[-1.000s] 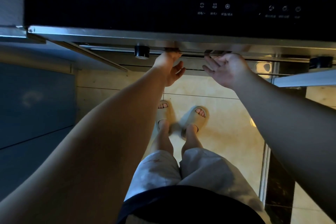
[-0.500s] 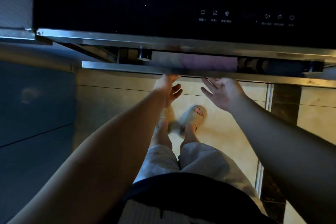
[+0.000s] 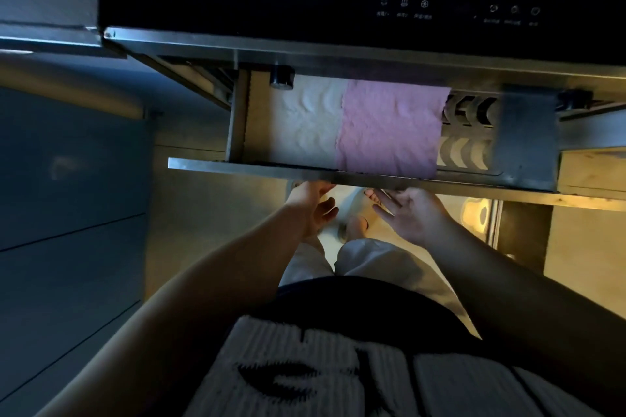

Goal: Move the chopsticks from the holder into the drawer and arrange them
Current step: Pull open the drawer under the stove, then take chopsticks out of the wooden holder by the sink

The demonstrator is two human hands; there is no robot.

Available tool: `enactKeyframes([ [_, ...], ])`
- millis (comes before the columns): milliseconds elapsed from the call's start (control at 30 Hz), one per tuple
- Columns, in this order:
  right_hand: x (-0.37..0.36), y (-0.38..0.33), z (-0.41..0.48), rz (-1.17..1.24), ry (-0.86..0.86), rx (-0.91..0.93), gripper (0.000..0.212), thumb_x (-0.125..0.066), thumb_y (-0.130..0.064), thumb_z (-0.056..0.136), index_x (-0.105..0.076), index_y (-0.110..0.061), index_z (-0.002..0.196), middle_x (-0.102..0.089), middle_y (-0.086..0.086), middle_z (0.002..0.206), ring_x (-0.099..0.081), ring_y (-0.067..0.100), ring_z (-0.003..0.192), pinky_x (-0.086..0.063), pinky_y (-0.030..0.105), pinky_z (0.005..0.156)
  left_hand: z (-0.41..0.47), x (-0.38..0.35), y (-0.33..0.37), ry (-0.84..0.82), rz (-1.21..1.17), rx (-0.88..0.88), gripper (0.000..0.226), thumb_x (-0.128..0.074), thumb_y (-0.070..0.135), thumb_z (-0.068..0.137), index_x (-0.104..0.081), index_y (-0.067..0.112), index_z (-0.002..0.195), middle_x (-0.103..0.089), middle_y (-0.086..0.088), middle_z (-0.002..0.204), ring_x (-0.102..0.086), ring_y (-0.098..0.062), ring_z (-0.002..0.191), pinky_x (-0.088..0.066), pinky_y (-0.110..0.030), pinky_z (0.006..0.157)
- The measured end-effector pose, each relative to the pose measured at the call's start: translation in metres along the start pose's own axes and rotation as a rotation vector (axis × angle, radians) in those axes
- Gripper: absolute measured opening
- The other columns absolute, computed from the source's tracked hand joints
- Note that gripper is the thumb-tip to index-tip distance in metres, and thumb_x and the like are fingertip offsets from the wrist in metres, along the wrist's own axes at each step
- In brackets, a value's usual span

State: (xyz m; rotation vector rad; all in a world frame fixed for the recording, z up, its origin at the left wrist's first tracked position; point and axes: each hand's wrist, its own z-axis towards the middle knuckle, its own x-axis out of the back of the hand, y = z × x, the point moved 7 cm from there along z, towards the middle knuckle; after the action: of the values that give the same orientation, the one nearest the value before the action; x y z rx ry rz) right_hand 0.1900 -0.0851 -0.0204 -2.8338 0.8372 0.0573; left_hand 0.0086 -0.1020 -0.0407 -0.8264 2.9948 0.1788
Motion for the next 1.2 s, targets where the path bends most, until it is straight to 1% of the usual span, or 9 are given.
enactKeyframes([
  [267, 0.006, 0.02, -0.035, -0.186, 0.031, -0.021, 0.037, -0.023, -0.001, 0.102, -0.041, 0.002, 0.134, -0.039, 0.014, 0.148, -0.034, 0.026, 0.14, -0.043, 0.016, 0.101, -0.009, 0.017, -0.032, 0.021, -0.011, 0.056, 0.018, -0.049, 0.011, 0.097, -0.06, 0.012, 0.083, -0.055, -0.004, 0.084, -0.048, -0.017, 0.066, -0.046, -0.037, 0.078],
  [367, 0.018, 0.017, -0.031, -0.783, 0.034, 0.118, 0.034, -0.049, -0.008, 0.098, -0.052, -0.001, 0.131, -0.054, 0.013, 0.135, -0.051, 0.024, 0.125, -0.044, 0.0, 0.062, -0.012, 0.025, -0.042, 0.031, 0.008, 0.064, 0.02, -0.051, 0.01, 0.096, -0.06, 0.012, 0.078, -0.052, -0.006, 0.077, -0.049, -0.018, 0.065, -0.046, -0.034, 0.072],
  [500, 0.038, 0.028, -0.014, -1.437, -0.045, 0.157, 0.024, -0.066, -0.048, 0.082, -0.066, -0.035, 0.102, -0.067, -0.017, 0.11, -0.061, -0.002, 0.094, -0.049, 0.022, 0.078, -0.015, 0.031, -0.051, 0.031, 0.023, 0.072, 0.03, -0.05, 0.011, 0.095, -0.052, 0.014, 0.065, -0.044, -0.005, 0.064, -0.045, -0.017, 0.058, -0.043, -0.03, 0.056],
  [567, 0.036, 0.034, -0.013, -1.282, -0.08, 0.124, 0.029, -0.061, -0.039, 0.088, -0.062, -0.03, 0.114, -0.064, -0.016, 0.116, -0.061, 0.005, 0.107, -0.05, 0.029, 0.089, -0.017, 0.031, -0.052, 0.024, 0.02, 0.073, 0.029, -0.049, 0.013, 0.096, -0.053, 0.014, 0.067, -0.043, -0.003, 0.063, -0.044, -0.016, 0.056, -0.041, -0.029, 0.054],
  [700, 0.038, 0.047, -0.013, -0.319, -0.047, -0.212, 0.044, -0.027, -0.016, 0.099, -0.038, 0.001, 0.139, -0.055, 0.012, 0.126, -0.049, 0.03, 0.128, -0.05, 0.043, 0.09, -0.023, 0.031, -0.05, -0.01, 0.086, 0.096, 0.021, -0.047, 0.018, 0.096, -0.054, 0.016, 0.077, -0.056, 0.004, 0.057, -0.048, -0.014, 0.052, -0.042, -0.026, 0.051],
  [800, 0.035, 0.044, -0.026, -0.488, -0.017, -0.354, 0.035, -0.035, -0.024, 0.097, -0.058, -0.008, 0.117, -0.064, 0.01, 0.113, -0.058, 0.028, 0.105, -0.045, 0.047, 0.086, -0.039, 0.037, -0.043, 0.017, 0.372, 0.083, 0.016, -0.05, 0.026, 0.098, -0.06, 0.014, 0.098, -0.066, 0.0, 0.084, -0.056, -0.013, 0.056, -0.044, -0.024, 0.05],
  [900, 0.011, 0.022, -0.045, -0.826, -0.098, -0.17, 0.02, -0.041, -0.026, 0.097, -0.059, -0.017, 0.097, -0.063, 0.005, 0.111, -0.057, 0.024, 0.101, -0.04, 0.042, 0.092, -0.052, 0.034, -0.02, 0.019, 0.722, -0.165, 0.006, -0.055, 0.019, 0.098, -0.059, 0.015, 0.1, -0.06, -0.006, 0.09, -0.054, -0.012, 0.064, -0.048, -0.023, 0.053],
  [1033, -0.033, -0.013, -0.062, -1.379, -0.187, 0.3, 0.033, -0.052, -0.021, 0.092, -0.056, -0.017, 0.124, -0.064, 0.004, 0.12, -0.061, 0.024, 0.109, -0.043, 0.029, 0.084, -0.086, 0.035, 0.001, 0.106, 1.036, -0.475, 0.018, -0.055, 0.031, 0.097, -0.064, 0.02, 0.109, -0.066, -0.003, 0.1, -0.062, -0.021, 0.09, -0.046, -0.027, 0.076],
  [1200, -0.091, -0.016, -0.105, -2.006, -0.365, 0.836, 0.05, -0.05, -0.036, 0.089, -0.037, -0.031, 0.137, -0.047, 0.002, 0.139, -0.043, 0.026, 0.129, -0.037, 0.04, 0.106, -0.133, 0.058, 0.002, 0.502, 1.182, -0.688, 0.046, -0.04, 0.052, 0.097, -0.047, 0.034, 0.138, -0.044, 0.004, 0.149, -0.034, -0.027, 0.138, -0.033, -0.045, 0.108],
])
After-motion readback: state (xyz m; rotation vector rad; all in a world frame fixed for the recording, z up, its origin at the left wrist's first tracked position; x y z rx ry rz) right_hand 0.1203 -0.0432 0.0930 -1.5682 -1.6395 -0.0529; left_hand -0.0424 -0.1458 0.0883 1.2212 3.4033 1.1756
